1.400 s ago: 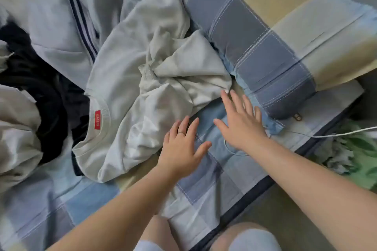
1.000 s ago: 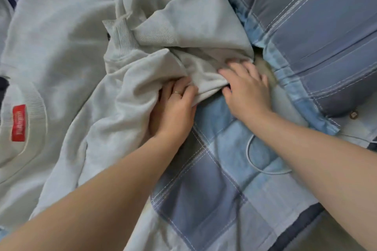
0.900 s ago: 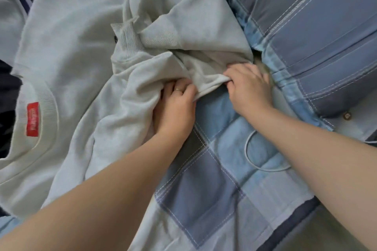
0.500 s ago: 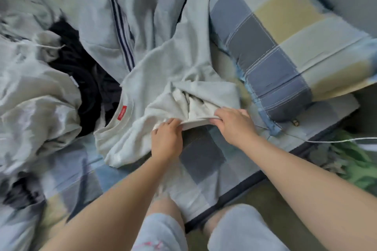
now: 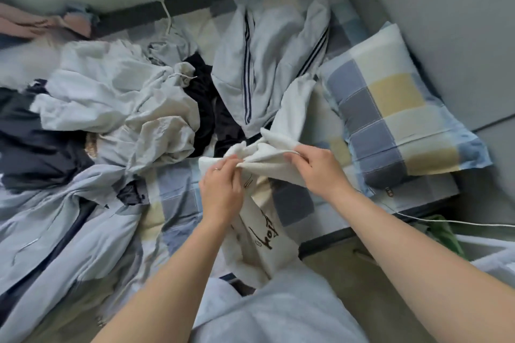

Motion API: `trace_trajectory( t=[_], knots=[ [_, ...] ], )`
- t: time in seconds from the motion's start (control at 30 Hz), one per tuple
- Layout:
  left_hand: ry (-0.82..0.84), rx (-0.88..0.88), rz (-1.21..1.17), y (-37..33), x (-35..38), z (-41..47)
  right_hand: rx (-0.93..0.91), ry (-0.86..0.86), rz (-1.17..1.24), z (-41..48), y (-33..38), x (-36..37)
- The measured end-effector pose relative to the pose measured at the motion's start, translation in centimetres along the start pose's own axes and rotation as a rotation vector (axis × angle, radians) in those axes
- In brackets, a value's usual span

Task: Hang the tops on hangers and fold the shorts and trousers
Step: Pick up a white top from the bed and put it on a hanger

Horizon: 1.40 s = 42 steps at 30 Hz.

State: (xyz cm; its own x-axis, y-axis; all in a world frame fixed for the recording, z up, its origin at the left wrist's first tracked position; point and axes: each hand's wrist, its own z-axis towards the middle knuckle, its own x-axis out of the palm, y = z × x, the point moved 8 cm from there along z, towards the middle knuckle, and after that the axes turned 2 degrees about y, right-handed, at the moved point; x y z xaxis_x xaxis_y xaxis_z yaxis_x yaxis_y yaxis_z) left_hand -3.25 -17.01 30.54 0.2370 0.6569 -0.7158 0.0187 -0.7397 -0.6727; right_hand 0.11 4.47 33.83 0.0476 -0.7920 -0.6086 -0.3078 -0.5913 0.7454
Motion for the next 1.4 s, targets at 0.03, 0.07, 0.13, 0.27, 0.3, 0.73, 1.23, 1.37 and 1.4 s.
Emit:
trace_trajectory(
  t=[0.03, 0.07, 0.13, 0.27, 0.3, 0.73, 1.23, 1.37, 1.4],
  knots=[
    [-0.017, 0.015, -0.006, 0.0, -1.5, -0.4, -0.012, 0.001, 0.012, -0.4, 1.5, 0.0],
    [-0.032, 0.038, -0.017, 0.0, -2.9, -0.8, -0.027, -0.007, 0.035, -0.8, 3.1, 0.1],
    [-0.034, 0.093, -0.04, 0.0, -5.6, -1.5, -0.054, -0.047, 0.101, -1.7, 6.3, 0.1],
    [0.096, 0.144, -0.104, 1.0, -10.3, -2.4, -0.115, -0.069, 0.209, -4.3, 12.9, 1.0],
    [0.179, 0.149, -0.131, 1.3, -11.2, -2.5, -0.134, -0.068, 0.241, -4.9, 14.6, 1.4],
    [0.324, 0.358, -0.211, 2.2, -21.0, -3.8, -0.389, 0.036, 0.362, -10.1, 31.0, 3.1],
    [0.093, -0.023, -1.224, 3.0, -27.9, -3.8, -0.174, 0.173, 0.256, -7.8, 26.0, 9.8],
    [0.124, 0.006, -1.25, 0.4, -27.8, -3.7, -0.182, 0.187, 0.085, -5.6, 24.1, 10.1],
    [0.119, 0.005, -1.248, -0.1, -27.6, -3.7, -0.163, 0.231, 0.052, -5.1, 23.4, 10.7]
  ],
)
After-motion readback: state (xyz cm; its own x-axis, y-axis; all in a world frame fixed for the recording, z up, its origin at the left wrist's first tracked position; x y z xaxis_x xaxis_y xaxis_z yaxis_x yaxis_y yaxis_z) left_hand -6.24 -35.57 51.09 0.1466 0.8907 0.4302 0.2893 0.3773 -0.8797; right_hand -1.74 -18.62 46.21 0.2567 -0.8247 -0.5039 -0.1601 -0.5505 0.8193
